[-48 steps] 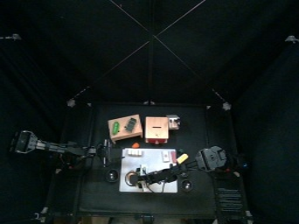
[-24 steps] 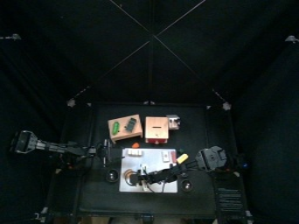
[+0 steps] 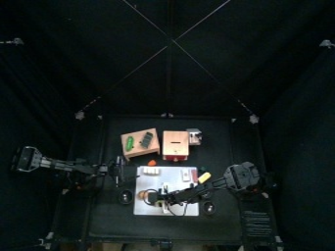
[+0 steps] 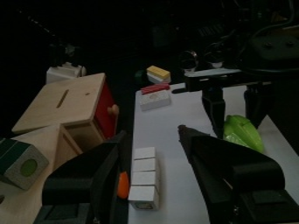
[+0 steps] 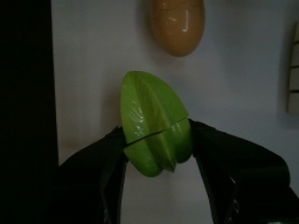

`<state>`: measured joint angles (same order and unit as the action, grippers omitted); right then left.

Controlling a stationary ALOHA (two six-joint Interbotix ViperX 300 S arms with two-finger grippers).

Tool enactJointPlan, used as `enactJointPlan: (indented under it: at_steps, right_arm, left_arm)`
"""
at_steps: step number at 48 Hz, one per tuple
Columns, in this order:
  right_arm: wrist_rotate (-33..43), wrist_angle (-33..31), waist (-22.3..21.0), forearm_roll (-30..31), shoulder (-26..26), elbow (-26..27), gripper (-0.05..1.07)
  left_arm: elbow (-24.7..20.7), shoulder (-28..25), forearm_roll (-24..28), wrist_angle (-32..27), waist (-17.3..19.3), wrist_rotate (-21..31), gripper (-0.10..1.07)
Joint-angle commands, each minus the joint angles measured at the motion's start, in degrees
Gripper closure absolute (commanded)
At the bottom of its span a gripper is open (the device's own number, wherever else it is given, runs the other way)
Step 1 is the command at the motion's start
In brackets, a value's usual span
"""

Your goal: Reorient starfruit

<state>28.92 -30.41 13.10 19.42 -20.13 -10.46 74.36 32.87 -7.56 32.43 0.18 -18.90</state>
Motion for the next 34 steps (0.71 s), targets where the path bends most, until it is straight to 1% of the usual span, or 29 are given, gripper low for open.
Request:
enactJointPlan:
  at_steps: [1,6,11,20,25,30,34]
  right_arm:
    - [2.90,0.09,-1.05,0.00,3.60,0.26,0.31]
    - [8.17,0.09,-1.85,1.05,4.31,-0.62,0.31]
    - [14.77,0.26,-2.02,3.78,5.27,-2.02,0.31]
    - [28.13,0.09,-2.37,8.35,7.73,-4.57,0.31]
    - [36.91,0.00,-2.46,10.72,9.32,-6.33,0.31]
    - [44.30,-1.23,-2.55,11.60,9.84,-7.12,0.31]
    - [50.36,-3.60,-2.46,11.95,9.93,-7.29,0.31]
  left_arm:
    - [-0.70,0.00,-0.26,0.26,0.09,0.00,0.11]
    - [-0.70,0.09,-0.62,0.26,0.09,0.00,0.11]
    - [-0.70,0.09,-0.97,0.26,0.09,0.00,0.11]
    - [-0.62,0.09,-0.97,0.26,0.09,0.00,0.11]
    - [-0.62,0.09,-0.97,0.26,0.09,0.00,0.11]
    - [-0.62,0.09,-0.97,0.26,0.09,0.00,0.11]
    - [-0.62,0.09,-0.79,0.26,0.09,0.00,0.11]
